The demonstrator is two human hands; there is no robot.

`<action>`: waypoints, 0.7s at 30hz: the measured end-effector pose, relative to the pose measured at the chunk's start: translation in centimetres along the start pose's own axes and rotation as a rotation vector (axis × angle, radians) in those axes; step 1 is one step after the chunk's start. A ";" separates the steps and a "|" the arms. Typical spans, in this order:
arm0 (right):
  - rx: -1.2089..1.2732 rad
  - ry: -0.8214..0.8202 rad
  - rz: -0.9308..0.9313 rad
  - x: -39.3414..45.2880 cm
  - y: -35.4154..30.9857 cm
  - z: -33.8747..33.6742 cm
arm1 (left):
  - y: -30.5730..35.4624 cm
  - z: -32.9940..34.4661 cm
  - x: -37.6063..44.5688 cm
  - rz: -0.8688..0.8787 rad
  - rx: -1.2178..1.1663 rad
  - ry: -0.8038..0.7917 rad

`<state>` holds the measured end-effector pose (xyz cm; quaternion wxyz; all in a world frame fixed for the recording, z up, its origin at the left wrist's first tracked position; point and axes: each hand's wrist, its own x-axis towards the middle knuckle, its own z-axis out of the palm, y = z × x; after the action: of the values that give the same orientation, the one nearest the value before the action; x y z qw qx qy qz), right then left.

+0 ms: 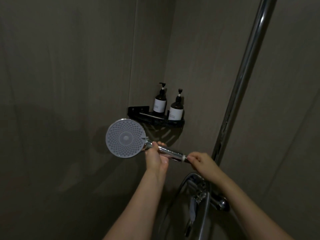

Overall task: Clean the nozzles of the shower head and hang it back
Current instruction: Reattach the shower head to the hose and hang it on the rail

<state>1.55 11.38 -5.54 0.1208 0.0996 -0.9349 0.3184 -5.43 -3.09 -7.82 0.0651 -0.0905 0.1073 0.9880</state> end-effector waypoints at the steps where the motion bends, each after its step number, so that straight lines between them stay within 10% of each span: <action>1: 0.039 -0.058 0.048 0.0 -0.1 0.0 | 0.0 -0.1 -0.2 -0.006 -0.002 0.002; 5: 0.407 -0.210 0.307 -0.5 0.3 0.1 | -0.1 -0.7 -0.3 -0.028 0.000 -0.008; 14: 0.006 0.109 0.058 -0.1 0.4 0.1 | -0.4 -0.2 -0.3 -0.034 0.009 0.011; 21: 0.213 -0.018 0.089 -0.6 1.3 0.3 | -0.5 0.0 -0.6 -0.009 -0.007 0.036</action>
<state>1.75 12.26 -6.68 0.0867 0.0732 -0.9003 0.4202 -4.79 -2.70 -7.79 0.0673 -0.1090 0.1048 0.9862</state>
